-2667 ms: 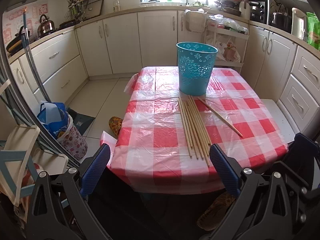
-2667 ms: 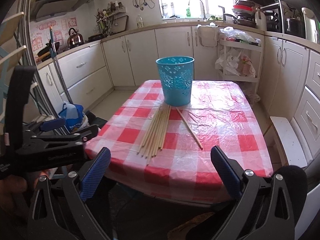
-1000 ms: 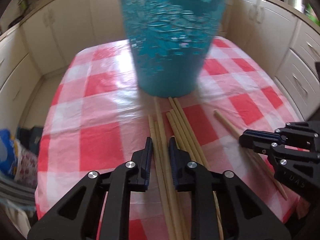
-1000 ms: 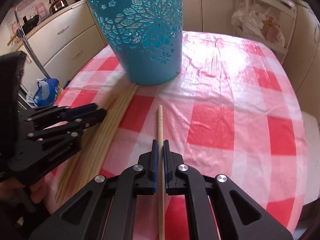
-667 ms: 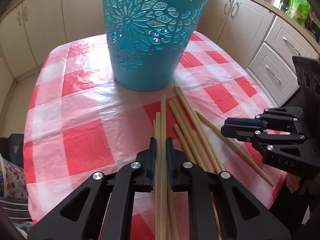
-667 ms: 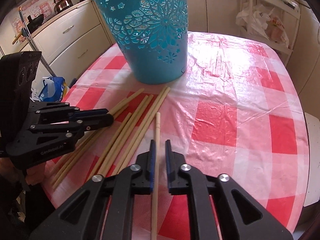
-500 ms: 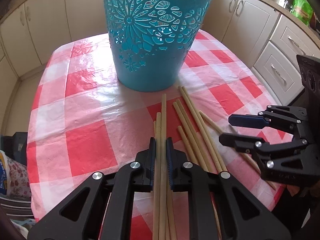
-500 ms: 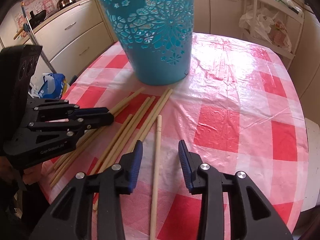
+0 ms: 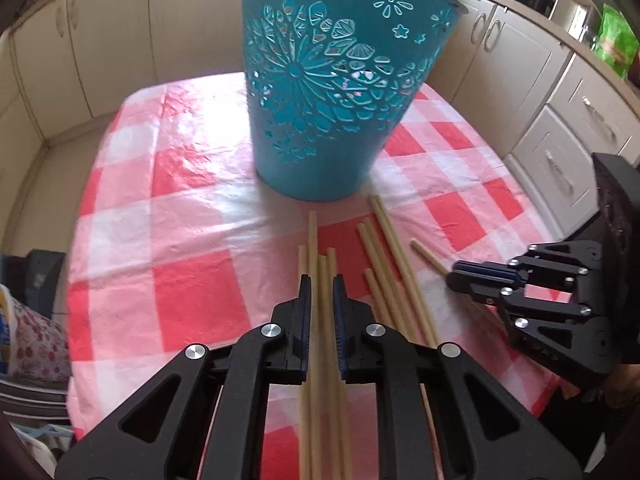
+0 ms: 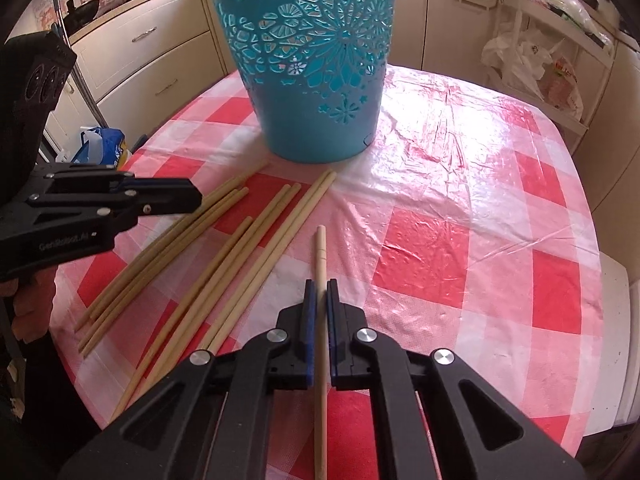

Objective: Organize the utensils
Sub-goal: 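Lift both held sticks up over the teal bin's rim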

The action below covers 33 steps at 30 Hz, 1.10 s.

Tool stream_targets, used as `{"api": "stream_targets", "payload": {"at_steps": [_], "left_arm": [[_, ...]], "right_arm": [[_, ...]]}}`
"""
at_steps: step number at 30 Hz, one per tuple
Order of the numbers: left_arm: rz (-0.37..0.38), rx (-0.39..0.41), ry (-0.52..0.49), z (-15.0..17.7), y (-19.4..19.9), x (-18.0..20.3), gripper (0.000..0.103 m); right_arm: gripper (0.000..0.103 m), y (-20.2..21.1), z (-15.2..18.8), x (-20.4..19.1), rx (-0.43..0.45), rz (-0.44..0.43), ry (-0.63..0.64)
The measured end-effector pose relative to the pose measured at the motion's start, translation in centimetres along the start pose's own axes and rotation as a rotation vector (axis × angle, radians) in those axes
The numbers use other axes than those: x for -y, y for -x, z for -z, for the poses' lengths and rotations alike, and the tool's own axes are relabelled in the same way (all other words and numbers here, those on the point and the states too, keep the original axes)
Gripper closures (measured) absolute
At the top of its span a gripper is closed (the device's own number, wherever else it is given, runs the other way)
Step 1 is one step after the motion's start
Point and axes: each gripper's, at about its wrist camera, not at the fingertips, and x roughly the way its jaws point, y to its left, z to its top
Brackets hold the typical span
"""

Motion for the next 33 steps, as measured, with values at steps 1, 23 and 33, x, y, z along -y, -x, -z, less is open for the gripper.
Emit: {"api": "stream_targets", "payload": {"at_steps": [1,23,33], "left_arm": [[-0.008,-0.010,0.000,-0.1,-0.2,-0.1,0.093],[-0.052,-0.015,-0.071,-0.5,1.9,0.4,0.099],[0.089,0.535,0.078,-5.1,15.2,-0.9,0.099]], "right_arm": [[0.097,-0.1,-0.1,-0.2,-0.003,0.009,0.012],[0.097,1.9,0.2,1.4,0.048,-0.118,-0.108],[0.097,14.3,-4.2,3.2,0.683,-0.315,-0.346]]}}
